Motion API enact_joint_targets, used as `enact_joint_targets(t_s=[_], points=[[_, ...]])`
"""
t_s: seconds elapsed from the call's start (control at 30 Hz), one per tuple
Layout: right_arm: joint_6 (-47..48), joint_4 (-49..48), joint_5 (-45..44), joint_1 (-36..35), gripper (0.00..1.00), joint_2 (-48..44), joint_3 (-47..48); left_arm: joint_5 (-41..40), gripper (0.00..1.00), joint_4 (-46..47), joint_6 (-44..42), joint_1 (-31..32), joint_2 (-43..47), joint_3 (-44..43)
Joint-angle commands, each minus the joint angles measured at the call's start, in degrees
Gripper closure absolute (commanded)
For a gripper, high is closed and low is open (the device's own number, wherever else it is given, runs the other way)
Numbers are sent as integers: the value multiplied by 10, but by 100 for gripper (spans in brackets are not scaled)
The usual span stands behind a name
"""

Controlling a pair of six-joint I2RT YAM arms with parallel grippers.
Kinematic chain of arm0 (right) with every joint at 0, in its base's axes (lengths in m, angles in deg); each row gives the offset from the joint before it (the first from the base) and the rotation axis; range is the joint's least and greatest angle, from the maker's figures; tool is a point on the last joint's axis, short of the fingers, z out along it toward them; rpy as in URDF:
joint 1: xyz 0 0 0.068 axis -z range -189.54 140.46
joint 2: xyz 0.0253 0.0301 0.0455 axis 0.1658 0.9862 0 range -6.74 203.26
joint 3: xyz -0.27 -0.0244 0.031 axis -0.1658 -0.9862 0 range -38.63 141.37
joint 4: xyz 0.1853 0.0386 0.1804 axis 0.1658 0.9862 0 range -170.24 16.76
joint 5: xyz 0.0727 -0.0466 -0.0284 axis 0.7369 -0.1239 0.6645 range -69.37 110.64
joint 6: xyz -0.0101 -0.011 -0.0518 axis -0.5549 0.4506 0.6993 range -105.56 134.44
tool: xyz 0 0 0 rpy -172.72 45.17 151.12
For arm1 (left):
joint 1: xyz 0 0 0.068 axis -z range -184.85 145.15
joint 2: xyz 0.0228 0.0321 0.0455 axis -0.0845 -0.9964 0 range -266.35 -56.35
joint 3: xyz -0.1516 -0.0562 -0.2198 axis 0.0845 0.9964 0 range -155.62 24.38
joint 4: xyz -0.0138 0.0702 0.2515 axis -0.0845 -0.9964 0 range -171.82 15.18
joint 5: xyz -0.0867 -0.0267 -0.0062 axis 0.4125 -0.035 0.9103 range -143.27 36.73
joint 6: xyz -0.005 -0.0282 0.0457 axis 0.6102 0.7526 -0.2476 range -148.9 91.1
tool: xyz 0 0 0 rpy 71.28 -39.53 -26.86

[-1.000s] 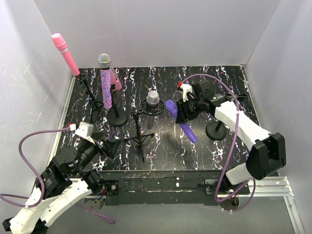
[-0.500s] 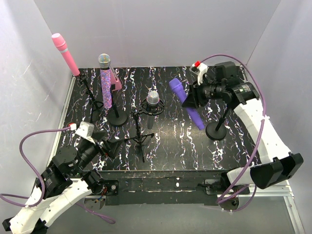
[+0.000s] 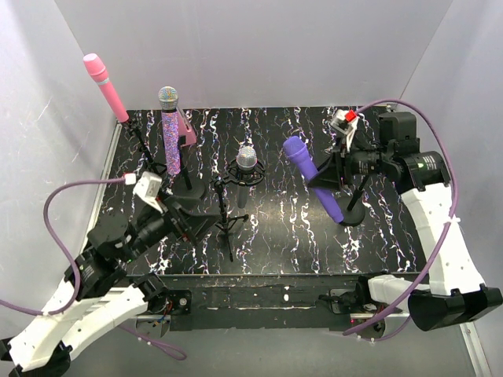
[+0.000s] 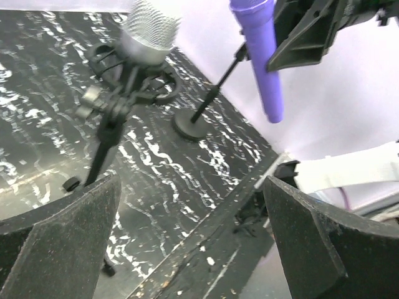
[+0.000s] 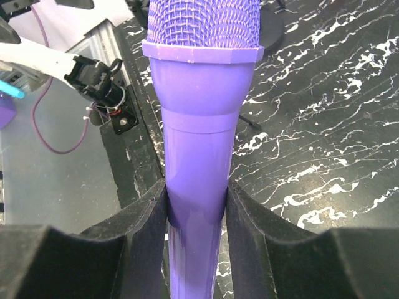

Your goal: Attach the microphones to the stand

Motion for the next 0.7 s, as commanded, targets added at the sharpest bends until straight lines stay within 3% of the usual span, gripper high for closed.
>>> enact_joint_targets(t_s=[0.0, 0.23, 0.67], points=[[58, 12, 108, 38, 91, -30, -21, 100, 2, 41, 29, 0, -97, -68], [102, 30, 155, 70, 89, -80, -53, 206, 2, 73, 51, 0, -219, -157], [89, 13, 188, 91, 89, -124, -84, 257, 2, 167, 72, 17, -307, -212]])
